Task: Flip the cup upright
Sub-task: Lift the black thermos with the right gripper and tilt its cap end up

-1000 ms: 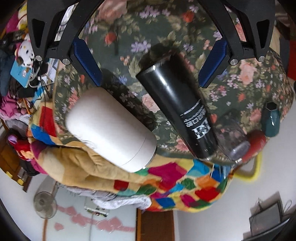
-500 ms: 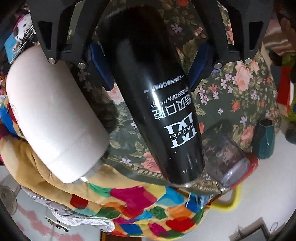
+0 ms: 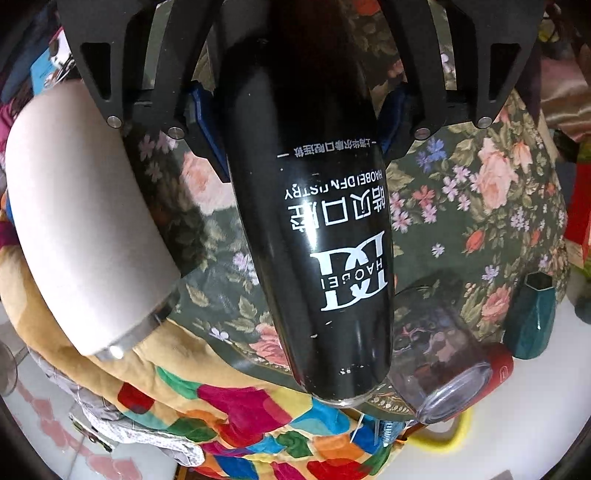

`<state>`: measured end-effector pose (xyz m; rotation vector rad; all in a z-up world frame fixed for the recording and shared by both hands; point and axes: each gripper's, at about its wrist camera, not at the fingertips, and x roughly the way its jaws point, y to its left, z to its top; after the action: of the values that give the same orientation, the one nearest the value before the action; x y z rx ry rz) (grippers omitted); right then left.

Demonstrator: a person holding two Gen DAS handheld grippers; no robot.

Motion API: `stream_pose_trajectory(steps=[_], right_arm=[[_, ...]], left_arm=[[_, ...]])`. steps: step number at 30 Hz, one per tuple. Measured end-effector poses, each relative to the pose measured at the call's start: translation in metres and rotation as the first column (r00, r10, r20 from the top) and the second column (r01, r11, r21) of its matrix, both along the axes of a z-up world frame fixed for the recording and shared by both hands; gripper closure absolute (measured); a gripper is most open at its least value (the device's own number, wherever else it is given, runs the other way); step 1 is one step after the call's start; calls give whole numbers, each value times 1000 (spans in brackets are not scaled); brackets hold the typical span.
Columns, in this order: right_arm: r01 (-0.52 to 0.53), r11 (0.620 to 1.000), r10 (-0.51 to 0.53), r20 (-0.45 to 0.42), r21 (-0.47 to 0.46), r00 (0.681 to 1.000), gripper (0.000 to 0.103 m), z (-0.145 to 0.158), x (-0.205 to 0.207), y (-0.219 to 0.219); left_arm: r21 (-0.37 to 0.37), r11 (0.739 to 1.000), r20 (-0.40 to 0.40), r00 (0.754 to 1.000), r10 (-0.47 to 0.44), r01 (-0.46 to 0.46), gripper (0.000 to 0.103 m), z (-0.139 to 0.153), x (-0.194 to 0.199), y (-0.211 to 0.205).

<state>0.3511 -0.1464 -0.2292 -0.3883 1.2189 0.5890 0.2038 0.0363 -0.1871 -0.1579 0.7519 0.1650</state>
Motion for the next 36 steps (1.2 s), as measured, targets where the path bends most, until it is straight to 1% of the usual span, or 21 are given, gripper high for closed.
stream_pose_trajectory(steps=[2, 6, 7, 12, 20, 25, 30, 33, 36], right_arm=[[9, 1000, -9, 11, 11, 1000, 36, 5, -5, -2], [25, 998, -27, 23, 57, 999, 37, 24, -24, -10], [26, 997, -28, 32, 69, 999, 39, 30, -27, -11], [30, 995, -34, 38, 94, 999, 40, 47, -43, -13], [13, 990, -30, 113, 144, 993, 40, 83, -74, -17], [-25, 986, -2, 163, 165, 987, 40, 102, -97, -9], [-63, 980, 30, 177, 187, 984, 40, 106, -116, 3], [-83, 977, 49, 171, 196, 984, 40, 99, -126, 12], [-94, 976, 65, 148, 199, 987, 40, 86, -131, 21]], left_arm=[[2, 1000, 5, 1000, 2, -2, 0, 3, -3, -1], [3, 1000, 26, 1000, 5, -5, 0, 13, -13, -1], [3, 1000, 32, 999, 6, -6, 0, 15, -16, -1], [-2, 1000, 63, 998, 9, -9, 0, 26, -30, -3], [5, 1000, 113, 994, 8, -9, 0, 44, -54, -1], [6, 1000, 133, 991, 19, -19, 0, 52, -69, 2], [8, 999, 136, 990, 34, -35, 0, 55, -81, 6], [13, 999, 132, 990, 42, -44, 0, 55, -88, 11], [22, 998, 125, 991, 47, -50, 0, 53, -92, 13]])
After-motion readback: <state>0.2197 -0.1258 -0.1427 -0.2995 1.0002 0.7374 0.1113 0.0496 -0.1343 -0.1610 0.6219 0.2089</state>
